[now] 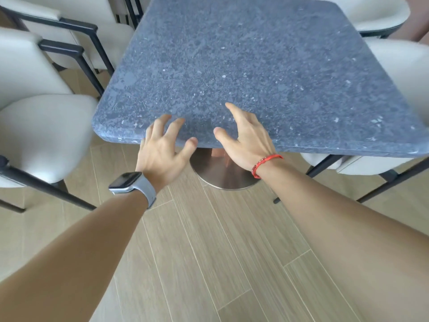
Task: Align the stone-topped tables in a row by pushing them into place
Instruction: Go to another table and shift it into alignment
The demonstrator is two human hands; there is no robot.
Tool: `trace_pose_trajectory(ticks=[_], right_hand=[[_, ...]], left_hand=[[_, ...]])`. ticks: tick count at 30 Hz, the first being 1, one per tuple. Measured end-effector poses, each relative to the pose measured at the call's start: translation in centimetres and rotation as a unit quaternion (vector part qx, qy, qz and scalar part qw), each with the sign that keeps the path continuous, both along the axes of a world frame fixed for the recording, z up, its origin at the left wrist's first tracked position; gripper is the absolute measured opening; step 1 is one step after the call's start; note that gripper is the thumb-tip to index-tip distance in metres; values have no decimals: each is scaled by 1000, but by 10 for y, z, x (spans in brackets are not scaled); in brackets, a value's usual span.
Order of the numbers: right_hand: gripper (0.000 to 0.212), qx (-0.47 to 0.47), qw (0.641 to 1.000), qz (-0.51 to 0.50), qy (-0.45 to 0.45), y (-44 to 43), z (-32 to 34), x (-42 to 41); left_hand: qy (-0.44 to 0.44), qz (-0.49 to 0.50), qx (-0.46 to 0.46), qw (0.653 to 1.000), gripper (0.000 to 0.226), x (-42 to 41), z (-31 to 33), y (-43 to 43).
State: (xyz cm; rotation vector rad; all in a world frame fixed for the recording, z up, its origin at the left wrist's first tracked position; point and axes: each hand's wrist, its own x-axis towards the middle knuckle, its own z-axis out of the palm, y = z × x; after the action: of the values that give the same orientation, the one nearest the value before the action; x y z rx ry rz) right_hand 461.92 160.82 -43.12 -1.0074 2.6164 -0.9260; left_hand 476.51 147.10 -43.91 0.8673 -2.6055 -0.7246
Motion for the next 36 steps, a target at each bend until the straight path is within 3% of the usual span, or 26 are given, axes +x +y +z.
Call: trace_pose_trajectory(ticks=[5, 12, 20, 28, 36], right_hand=[[66, -58, 998, 0, -39, 52, 35, 15], [62, -93, 992, -50, -71, 136, 68, 8], [67, -44, 995, -74, -41, 213, 90, -37], [57, 48, 995, -89, 11, 214, 57, -94], [61, 110, 987, -101, 67, 190, -7, -138]], left_hand=[[58, -28, 63, 996, 84, 9, 39, 46], [94, -64, 84, 990, 84, -4, 77, 112], [66, -33, 48, 996, 90, -36, 101, 165], [7, 19, 12, 1000, 85, -85, 64, 155], [-50, 0, -66, 997, 77, -142, 2, 126]])
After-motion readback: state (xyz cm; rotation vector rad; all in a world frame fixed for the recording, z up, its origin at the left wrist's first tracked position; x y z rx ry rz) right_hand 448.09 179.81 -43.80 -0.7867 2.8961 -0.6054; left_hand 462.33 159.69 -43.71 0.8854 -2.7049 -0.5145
